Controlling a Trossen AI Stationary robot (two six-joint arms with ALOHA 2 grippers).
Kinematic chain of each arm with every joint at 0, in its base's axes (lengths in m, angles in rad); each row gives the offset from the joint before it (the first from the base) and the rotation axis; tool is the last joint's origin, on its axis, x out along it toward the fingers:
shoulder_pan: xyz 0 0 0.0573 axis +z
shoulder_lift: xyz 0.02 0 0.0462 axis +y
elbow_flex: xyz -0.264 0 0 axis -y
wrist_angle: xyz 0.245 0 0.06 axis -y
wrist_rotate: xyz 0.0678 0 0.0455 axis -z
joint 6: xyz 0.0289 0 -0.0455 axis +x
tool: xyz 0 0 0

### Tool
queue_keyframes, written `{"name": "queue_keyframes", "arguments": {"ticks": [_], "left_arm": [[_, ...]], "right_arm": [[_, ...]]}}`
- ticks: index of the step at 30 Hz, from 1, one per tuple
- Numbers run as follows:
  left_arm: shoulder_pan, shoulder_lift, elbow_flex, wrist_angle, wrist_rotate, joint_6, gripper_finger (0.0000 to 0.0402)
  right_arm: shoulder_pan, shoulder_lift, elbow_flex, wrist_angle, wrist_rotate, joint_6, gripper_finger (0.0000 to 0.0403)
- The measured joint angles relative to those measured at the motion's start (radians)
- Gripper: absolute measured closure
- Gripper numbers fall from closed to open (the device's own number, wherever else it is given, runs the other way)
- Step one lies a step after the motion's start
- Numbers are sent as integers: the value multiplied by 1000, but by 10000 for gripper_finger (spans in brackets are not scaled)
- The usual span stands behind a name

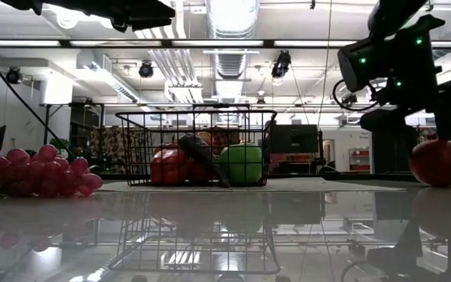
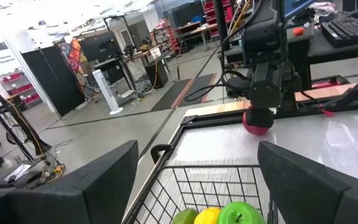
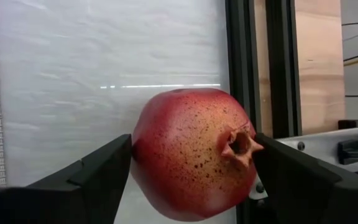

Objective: Build produce basket
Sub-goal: Put the pomegranate into the wire basket

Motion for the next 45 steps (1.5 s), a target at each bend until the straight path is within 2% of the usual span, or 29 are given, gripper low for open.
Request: {"name": "queue_keyframes", "arguments": {"ticks": [5,14,19,28,34,40,45], "left_arm": [[0,1,0,-1,0,0,91],[0,2,0,-1,0,17,91],[0,2,-1,-1,0,18,91],[0,2,-1,-1,0,18,91],[0,2,-1,-1,0,18,91],[0,2,-1,-1,0,19,91],[0,2,-1,1,0,19,91]], "right_arm": [[0,-1,-6,7,-10,-1,94],[0,1,-10,6,-68,12,44],[0,1,-11,18,-69,11,40],[0,1,-10,18,-56,-11,93],[0,2,14,18,-59,-56,89],[1,2,85,6,21,-105,91],[1,4,176,63,73,-274,93]]}}
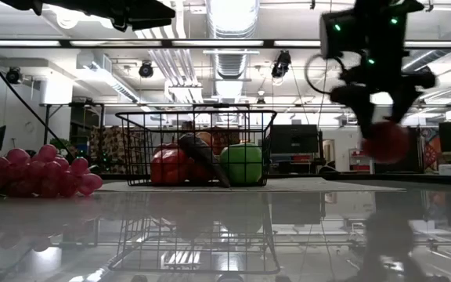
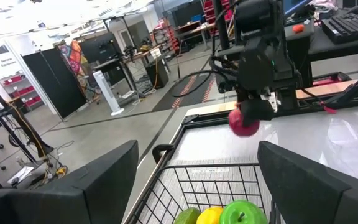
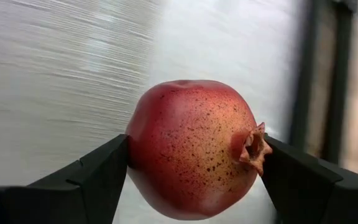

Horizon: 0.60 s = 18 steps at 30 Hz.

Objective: Build produce basket
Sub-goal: Put the pomegranate into the wire basket

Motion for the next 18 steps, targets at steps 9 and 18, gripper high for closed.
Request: {"name": "queue_keyframes", "arguments": {"ticks": [9,18], "left_arm": [[0,0,0,1,0,0,91],[0,0,0,2,0,0,91]], "right_arm": [[0,0,188,133,7,-310,94],[0,13,320,366,5,-610,94]]}}
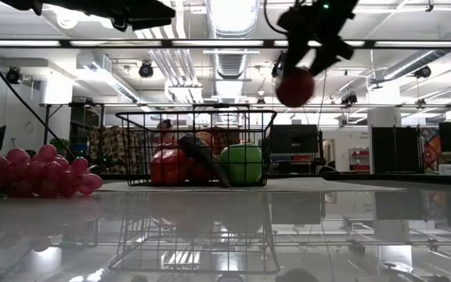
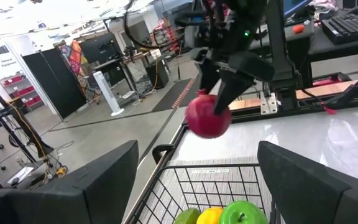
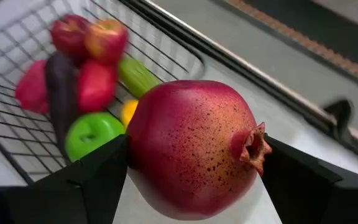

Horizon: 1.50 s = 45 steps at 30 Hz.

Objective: Build produce basket
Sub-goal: Put the pomegranate into the wire basket

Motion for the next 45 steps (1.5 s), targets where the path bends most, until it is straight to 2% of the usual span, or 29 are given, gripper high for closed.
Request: {"name": "queue_keyframes", "arguments": {"ticks": [4,11,18,26,33,39,45], "left_arm": [[0,0,0,3,0,0,91],[0,0,0,2,0,0,91],[0,0,-2,-2,0,0,91],[0,0,-3,-4,0,0,91],[0,0,-5,-3,0,0,91],[0,0,-5,-3,0,0,91],[0,0,-5,-3,0,0,91]], "right_arm": [[0,76,62,63,-22,-129,94],[0,293,273,63,-62,-393,94],[0,474,449,45,-73,-545,94],[0,622,564,-12,-79,-623,94],[-1,709,627,-47,-66,-604,94],[-1,772,659,-101,4,-613,94],[-1,795,655,-107,6,-600,90]]}}
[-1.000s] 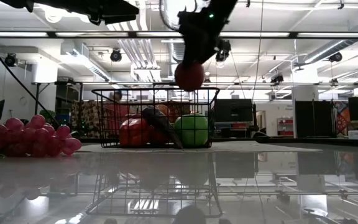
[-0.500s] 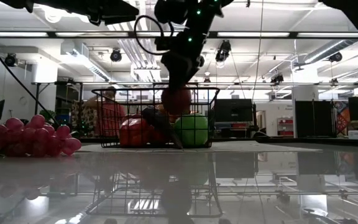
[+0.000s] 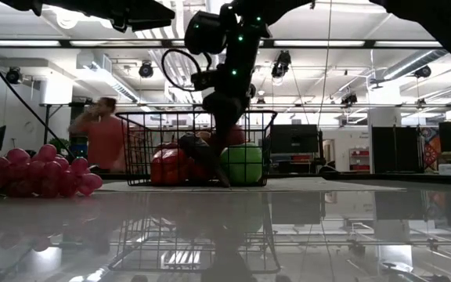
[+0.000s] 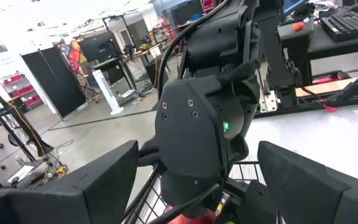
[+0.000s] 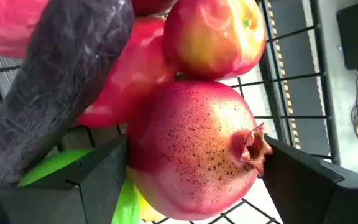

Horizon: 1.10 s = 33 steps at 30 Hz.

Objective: Build produce basket
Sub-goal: Put the pomegranate into the wire basket, then put the grapes into the wire basket

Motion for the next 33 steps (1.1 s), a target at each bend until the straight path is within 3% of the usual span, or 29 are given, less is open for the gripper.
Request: {"name": "queue_keyframes", "arguments": {"ticks": [8,24,33], "left_arm": [[0,0,0,0,0,0,91],[0,0,0,0,0,0,91],[0,0,0,0,0,0,91]], "right_arm": [[-1,11,4,-2,-4,7,46],[1,-32,4,-12,-12,5,42],[4,-50,125,-219,-9,58,42]]}}
